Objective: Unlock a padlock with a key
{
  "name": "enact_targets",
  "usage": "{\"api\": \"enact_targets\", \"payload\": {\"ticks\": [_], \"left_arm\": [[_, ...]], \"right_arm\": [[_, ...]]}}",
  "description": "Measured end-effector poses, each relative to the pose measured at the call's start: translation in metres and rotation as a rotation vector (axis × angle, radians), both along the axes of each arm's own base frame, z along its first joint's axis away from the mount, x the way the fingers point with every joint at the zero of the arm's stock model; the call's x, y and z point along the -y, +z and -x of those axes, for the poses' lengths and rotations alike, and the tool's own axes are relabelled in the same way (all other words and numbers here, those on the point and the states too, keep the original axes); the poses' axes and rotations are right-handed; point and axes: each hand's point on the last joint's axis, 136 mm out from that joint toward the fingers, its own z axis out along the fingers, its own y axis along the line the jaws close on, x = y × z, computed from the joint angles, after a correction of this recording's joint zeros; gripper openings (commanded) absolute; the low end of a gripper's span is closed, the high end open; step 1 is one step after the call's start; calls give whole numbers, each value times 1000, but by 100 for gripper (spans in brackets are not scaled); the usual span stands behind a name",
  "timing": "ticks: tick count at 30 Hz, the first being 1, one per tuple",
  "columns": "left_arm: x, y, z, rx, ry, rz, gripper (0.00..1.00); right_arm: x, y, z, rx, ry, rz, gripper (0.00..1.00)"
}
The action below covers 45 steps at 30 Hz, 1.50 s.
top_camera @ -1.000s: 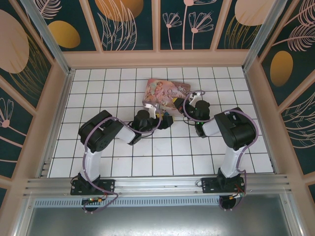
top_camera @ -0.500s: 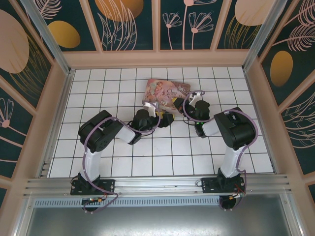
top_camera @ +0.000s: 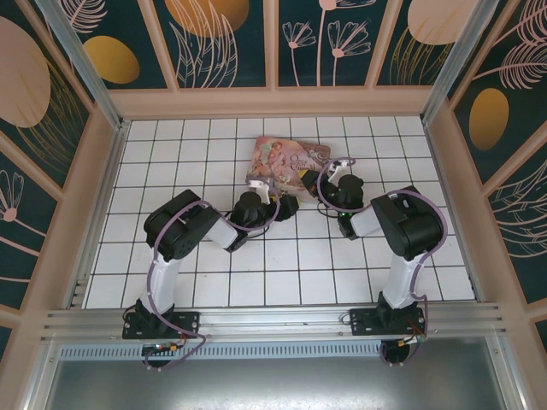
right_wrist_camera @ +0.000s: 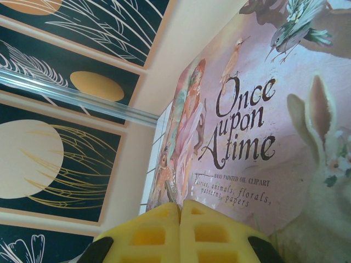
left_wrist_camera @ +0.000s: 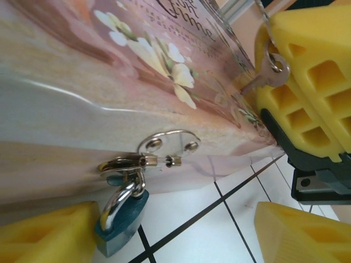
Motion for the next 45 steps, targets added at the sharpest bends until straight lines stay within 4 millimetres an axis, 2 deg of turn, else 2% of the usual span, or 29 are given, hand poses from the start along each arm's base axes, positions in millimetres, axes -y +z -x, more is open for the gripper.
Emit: {"api": "enact_targets", "payload": {"ticks": [7, 30, 39, 45], "left_arm": [[-3, 1, -4, -2, 26, 9, 52], [-7, -7, -10, -16, 48, 1, 29], [-8, -8, -15, -17, 61, 5, 0], [-10, -7, -16, -29, 66, 9, 0]], "right_arm": [[0, 0, 0, 1, 0, -1, 0], [-1, 0, -1, 9, -2, -10, 0], [-1, 1, -2, 8, -2, -10, 0], [-4, 3, -4, -22, 6, 9, 0]]}}
